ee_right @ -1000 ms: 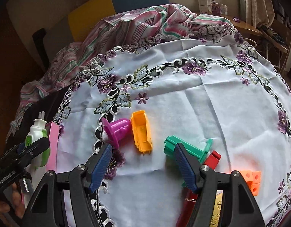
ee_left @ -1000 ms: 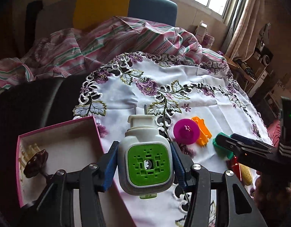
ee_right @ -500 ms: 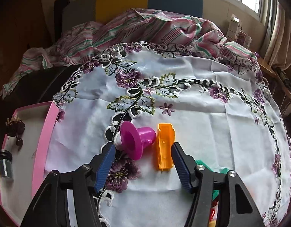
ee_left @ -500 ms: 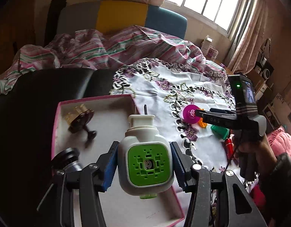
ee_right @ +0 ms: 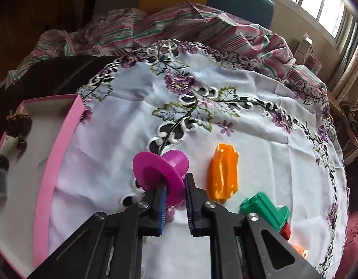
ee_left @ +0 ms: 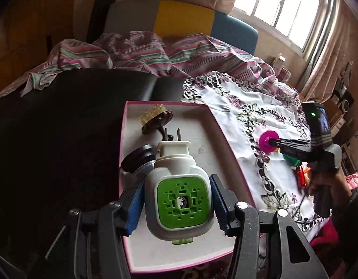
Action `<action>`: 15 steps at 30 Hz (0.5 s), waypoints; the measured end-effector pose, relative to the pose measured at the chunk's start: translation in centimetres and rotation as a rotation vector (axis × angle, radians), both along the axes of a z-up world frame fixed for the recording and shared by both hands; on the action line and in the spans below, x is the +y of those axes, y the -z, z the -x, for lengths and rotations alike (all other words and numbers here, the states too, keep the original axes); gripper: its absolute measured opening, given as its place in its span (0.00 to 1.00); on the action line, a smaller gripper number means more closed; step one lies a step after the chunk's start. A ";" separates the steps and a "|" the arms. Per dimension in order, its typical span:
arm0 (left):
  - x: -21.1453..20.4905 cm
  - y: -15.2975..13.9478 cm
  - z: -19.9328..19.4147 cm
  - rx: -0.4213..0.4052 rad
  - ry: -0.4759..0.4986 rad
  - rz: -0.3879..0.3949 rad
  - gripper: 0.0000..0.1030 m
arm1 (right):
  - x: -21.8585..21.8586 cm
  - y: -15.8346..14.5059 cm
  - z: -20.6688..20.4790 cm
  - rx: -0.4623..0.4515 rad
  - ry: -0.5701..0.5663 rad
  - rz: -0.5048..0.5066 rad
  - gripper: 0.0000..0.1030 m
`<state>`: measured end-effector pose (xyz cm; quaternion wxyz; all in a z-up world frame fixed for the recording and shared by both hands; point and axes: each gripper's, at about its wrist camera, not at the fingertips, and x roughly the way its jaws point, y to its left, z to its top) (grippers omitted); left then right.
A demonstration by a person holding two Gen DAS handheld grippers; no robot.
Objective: Organize rigid objects
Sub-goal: 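Carry the plug device toward the tray with the left gripper while the right gripper grasps the magenta cup, then lower the plug device into the tray and open the left gripper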
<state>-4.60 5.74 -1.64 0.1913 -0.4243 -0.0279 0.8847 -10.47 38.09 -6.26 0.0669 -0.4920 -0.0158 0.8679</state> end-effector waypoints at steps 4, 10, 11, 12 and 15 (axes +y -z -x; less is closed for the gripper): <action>-1.1 0.5 -0.8 -0.008 -0.022 0.004 0.52 | -1.3 0.2 -2.2 -0.001 -0.038 0.058 0.13; -2.3 0.4 -2.0 0.031 -0.078 0.077 0.52 | -2.0 1.8 -3.2 -0.033 -0.050 0.051 0.13; -2.5 0.4 -2.2 0.039 -0.088 0.086 0.52 | -2.0 1.7 -3.1 -0.028 -0.048 0.052 0.13; -2.7 0.3 -2.4 0.044 -0.101 0.102 0.52 | -1.9 1.7 -3.1 -0.024 -0.045 0.049 0.13; -3.1 0.1 -2.9 0.073 -0.119 0.145 0.52 | -1.8 1.9 -3.1 -0.024 -0.039 0.053 0.13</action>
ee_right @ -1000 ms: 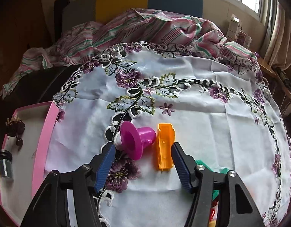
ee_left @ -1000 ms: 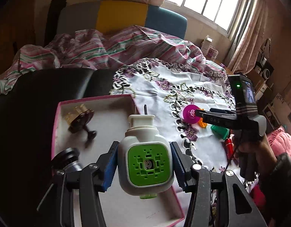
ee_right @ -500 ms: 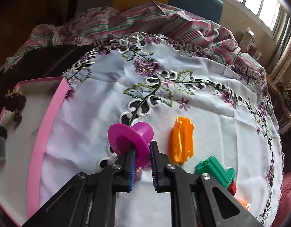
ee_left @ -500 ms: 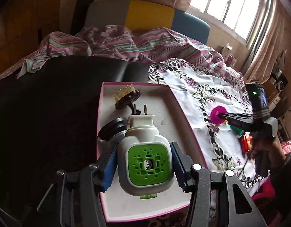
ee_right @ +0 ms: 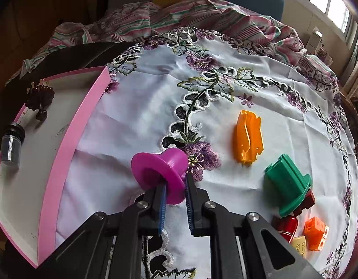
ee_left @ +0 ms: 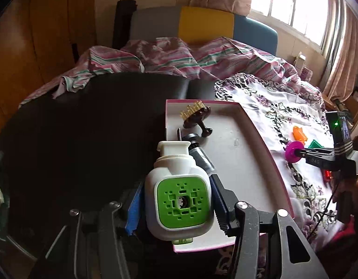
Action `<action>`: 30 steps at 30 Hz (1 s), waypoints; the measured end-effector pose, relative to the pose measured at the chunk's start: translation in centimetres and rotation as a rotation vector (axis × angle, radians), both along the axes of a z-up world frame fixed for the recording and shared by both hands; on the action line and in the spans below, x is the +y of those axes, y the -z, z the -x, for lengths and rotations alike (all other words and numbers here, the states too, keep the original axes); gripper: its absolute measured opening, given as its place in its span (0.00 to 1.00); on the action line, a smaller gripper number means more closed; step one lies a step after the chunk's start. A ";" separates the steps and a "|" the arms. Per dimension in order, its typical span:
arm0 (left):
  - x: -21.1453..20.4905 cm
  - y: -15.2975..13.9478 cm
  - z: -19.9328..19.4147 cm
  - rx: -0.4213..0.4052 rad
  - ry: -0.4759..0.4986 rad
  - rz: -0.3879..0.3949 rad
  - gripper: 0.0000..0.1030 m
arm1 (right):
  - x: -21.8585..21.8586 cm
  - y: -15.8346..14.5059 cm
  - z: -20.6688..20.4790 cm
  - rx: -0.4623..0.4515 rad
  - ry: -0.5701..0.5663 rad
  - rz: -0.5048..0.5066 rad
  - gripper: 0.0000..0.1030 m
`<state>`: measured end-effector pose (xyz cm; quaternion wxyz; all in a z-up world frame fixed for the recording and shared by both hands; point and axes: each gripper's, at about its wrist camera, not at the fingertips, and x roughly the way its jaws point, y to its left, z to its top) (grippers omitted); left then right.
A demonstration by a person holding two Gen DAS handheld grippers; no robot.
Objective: Organize rigid objects
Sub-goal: 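Lower the plug device into the tray and open the left gripper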
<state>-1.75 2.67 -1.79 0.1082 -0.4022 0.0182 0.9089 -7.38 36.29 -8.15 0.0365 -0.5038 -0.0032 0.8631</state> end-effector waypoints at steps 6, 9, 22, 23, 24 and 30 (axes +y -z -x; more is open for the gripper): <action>0.2 -0.6 -0.5 0.031 0.017 0.025 0.52 | -0.2 -0.1 0.0 0.004 0.005 -0.005 0.13; 0.7 -0.9 -0.5 0.043 0.032 0.030 0.52 | -0.1 -0.1 0.1 0.004 0.010 0.003 0.13; 4.1 -1.3 0.0 0.034 0.130 -0.001 0.52 | 0.0 -0.1 0.1 0.002 0.010 0.003 0.13; 4.0 -1.2 0.2 0.023 0.132 -0.015 0.52 | 0.0 0.0 0.1 0.003 0.010 0.003 0.13; 3.7 -1.0 0.2 0.017 0.120 -0.019 0.52 | 0.0 0.0 0.1 0.002 0.010 0.004 0.13; 1.5 1.5 0.3 -0.060 0.051 -0.006 0.52 | 0.0 0.0 0.1 0.003 0.010 0.006 0.13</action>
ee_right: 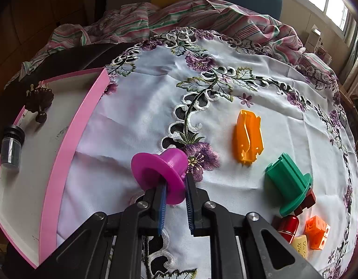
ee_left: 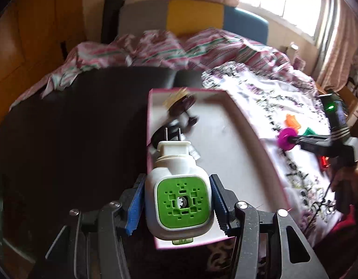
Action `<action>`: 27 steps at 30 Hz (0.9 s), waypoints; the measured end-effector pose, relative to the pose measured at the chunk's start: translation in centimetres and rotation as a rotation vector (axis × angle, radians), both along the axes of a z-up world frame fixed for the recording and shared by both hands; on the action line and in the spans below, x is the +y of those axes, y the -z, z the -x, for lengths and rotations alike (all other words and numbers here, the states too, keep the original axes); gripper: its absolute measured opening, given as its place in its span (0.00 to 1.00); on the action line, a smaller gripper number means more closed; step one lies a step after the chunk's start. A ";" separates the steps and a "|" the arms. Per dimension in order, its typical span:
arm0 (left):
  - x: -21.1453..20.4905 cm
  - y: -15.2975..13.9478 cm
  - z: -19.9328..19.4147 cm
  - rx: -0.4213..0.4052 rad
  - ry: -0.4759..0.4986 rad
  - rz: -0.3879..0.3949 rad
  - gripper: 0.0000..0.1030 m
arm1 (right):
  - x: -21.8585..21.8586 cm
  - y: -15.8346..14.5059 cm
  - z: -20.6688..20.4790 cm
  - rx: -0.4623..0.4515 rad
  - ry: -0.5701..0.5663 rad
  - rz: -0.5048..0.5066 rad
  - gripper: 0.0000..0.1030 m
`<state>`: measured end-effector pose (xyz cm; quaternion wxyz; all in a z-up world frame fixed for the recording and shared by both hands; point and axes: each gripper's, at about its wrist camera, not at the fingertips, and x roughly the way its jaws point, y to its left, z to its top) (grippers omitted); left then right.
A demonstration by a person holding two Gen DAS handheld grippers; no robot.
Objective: Organize rigid objects
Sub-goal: 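Lower the plug device into the tray and open the left gripper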
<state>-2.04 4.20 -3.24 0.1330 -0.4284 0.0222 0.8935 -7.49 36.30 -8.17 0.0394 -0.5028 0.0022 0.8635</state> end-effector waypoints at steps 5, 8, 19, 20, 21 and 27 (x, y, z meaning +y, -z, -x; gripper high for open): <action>-0.7 1.2 -0.3 -0.012 -0.005 -0.012 0.52 | 0.0 0.0 0.0 -0.001 -0.001 -0.002 0.13; -0.1 1.9 0.3 -0.014 0.015 -0.007 0.52 | 0.0 0.0 0.0 -0.001 -0.001 -0.001 0.13; 2.2 4.4 5.3 -0.075 0.024 0.029 0.51 | 0.2 0.1 0.0 0.000 0.001 0.002 0.13; 2.3 4.4 5.6 -0.065 0.024 0.035 0.51 | 0.2 0.1 0.0 0.000 0.001 0.001 0.13; 2.5 4.4 5.8 -0.056 0.026 0.041 0.51 | 0.2 0.1 0.0 0.000 0.000 0.001 0.13; 2.3 4.3 6.2 -0.047 0.022 0.038 0.51 | 0.2 0.1 0.1 0.000 0.001 0.002 0.13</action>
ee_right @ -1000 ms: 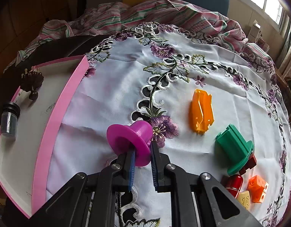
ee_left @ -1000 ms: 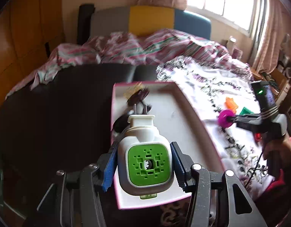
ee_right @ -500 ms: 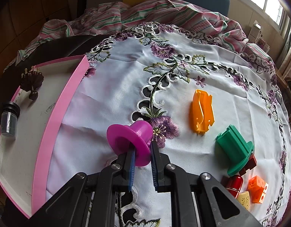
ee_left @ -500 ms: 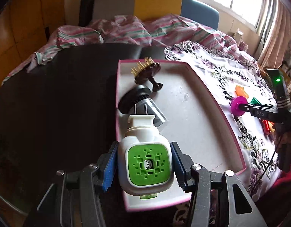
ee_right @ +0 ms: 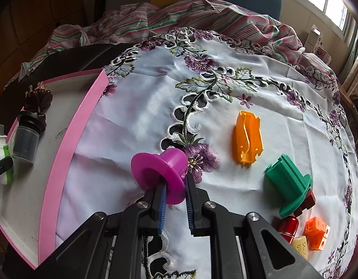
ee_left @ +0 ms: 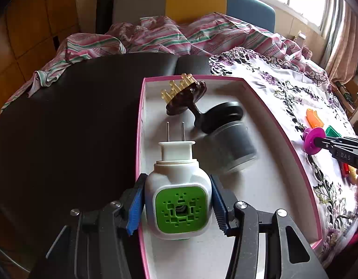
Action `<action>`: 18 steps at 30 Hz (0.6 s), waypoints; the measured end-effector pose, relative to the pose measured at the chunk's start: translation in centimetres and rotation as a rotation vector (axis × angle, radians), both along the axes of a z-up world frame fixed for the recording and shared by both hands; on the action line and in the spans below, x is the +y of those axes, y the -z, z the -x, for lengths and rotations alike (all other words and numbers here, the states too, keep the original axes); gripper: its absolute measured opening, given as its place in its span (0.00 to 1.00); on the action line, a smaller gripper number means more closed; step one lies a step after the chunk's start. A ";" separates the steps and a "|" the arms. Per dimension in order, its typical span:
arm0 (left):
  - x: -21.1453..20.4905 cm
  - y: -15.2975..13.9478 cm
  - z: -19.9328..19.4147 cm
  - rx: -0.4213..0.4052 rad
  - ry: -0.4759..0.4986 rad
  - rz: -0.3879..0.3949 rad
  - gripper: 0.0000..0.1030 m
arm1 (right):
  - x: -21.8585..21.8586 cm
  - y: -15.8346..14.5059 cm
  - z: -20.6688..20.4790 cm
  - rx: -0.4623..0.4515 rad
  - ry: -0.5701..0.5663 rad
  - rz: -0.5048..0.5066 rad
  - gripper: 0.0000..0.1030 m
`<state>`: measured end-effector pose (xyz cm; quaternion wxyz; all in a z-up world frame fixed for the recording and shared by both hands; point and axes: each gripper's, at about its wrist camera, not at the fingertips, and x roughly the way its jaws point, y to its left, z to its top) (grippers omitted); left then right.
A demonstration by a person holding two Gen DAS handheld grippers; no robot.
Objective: Organize rigid objects
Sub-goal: 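Lower the plug device into the tray and open the left gripper, then withdraw the open left gripper from the plug device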
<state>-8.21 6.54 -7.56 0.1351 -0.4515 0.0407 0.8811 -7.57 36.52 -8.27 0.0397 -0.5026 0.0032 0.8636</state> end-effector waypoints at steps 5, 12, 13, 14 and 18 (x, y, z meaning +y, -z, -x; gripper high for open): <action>0.0 -0.4 -0.5 0.029 -0.004 0.007 0.52 | -0.1 0.0 0.0 0.000 0.000 -0.001 0.13; -0.2 -0.9 -1.1 0.042 -0.017 -0.001 0.53 | 0.0 -0.1 0.1 -0.002 0.001 -0.004 0.13; -0.2 -0.9 -1.2 0.045 -0.020 0.002 0.53 | 0.0 -0.1 0.1 -0.003 0.001 -0.004 0.13; -0.2 -1.1 -1.3 0.049 -0.028 0.012 0.53 | 0.0 -0.1 0.1 -0.002 0.001 -0.004 0.13; -0.6 -1.9 -2.1 0.069 -0.048 0.008 0.59 | 0.0 -0.1 0.1 -0.002 0.001 -0.005 0.13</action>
